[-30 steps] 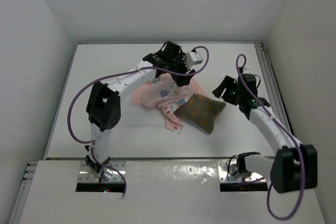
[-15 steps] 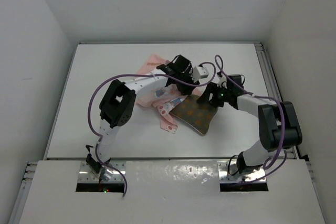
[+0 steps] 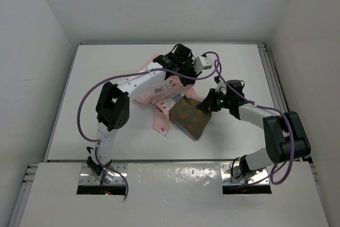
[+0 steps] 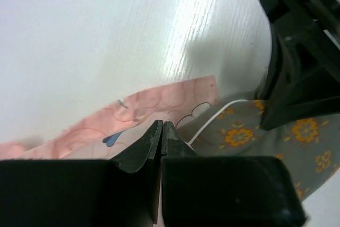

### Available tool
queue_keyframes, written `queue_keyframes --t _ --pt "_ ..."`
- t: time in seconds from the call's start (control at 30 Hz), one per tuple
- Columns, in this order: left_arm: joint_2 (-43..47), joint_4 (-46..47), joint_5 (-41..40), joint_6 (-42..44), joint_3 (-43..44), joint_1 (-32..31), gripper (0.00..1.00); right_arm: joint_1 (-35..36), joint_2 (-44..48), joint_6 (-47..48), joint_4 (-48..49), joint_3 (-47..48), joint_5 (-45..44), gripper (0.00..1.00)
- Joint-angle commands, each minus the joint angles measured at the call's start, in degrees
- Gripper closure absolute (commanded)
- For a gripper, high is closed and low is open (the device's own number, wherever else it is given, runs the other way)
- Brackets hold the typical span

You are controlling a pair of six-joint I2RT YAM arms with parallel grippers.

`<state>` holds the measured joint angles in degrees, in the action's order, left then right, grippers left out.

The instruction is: Put the pillow into the pillowcase

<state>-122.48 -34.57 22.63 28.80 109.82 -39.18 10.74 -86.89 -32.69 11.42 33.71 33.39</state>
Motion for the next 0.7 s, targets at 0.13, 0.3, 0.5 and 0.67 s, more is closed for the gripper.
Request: queue_keyframes --t 0.13,0.3,0.5,0.67 --pt "8.7 -2.9 2.4 7.4 -5.0 2.2 1.0 6.6 12.1 -0.4 4.6 -5.2 0.4 0.99" --pt "10.1 -3.7 9.9 5.0 -4.7 2.0 1.0 5.4 9.7 -7.0 11.8 -8.5 -0.6 0.05" --pt "11.9 -2.0 10.9 3.4 -10.2 2.4 1.0 6.1 3.1 -1.3 11.2 -0.6 -8.1 0.01" --pt "12.5 0.2 9.9 0.0 -12.5 2.6 1.0 11.2 -4.0 1.5 12.3 0.1 -7.9 0.01"
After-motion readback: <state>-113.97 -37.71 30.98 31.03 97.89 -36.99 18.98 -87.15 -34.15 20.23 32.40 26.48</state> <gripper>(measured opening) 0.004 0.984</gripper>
